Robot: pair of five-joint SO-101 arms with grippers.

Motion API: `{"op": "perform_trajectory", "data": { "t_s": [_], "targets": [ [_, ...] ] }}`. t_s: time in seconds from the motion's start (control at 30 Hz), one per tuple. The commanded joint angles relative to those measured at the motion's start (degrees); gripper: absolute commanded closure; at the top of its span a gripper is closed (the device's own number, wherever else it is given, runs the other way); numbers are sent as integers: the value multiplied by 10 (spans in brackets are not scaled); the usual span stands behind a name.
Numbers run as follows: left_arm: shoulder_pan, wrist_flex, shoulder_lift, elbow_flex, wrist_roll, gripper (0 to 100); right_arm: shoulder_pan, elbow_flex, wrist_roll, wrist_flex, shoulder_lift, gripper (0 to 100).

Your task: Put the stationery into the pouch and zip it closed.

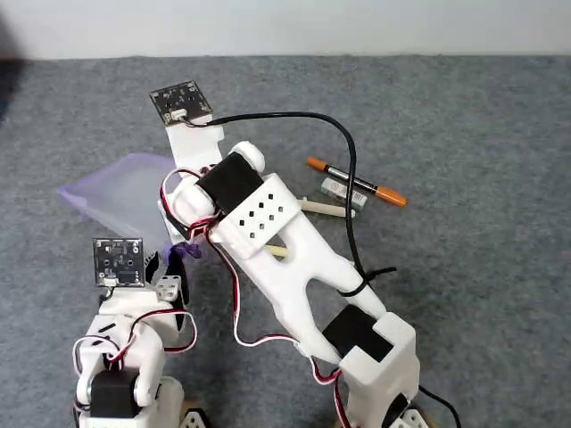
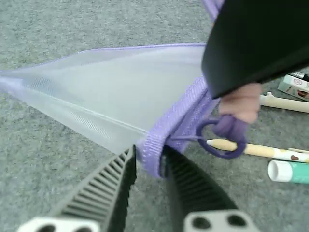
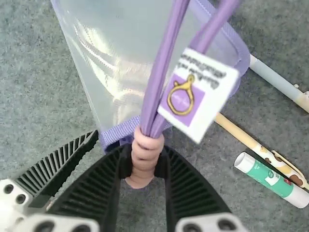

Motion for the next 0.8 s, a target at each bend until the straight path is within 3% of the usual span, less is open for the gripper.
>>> {"op": "perform_trajectory", "data": {
  "t_s": [0.0,0.17,0.5,0.77],
  "targets": [
    [-5,-16,-6,-6,-25,987,-4,-30,-5,23,-47,991],
    [-6,-20,-6,-6,-40,987,10,-30,-5,23,-62,991],
    [-109,-17,-6,-2,-42,988,164,-29,-4,24,-65,991],
    [-115,-2,-6,-6,-42,988,255,-27,-3,24,-63,991]
  ]
}}
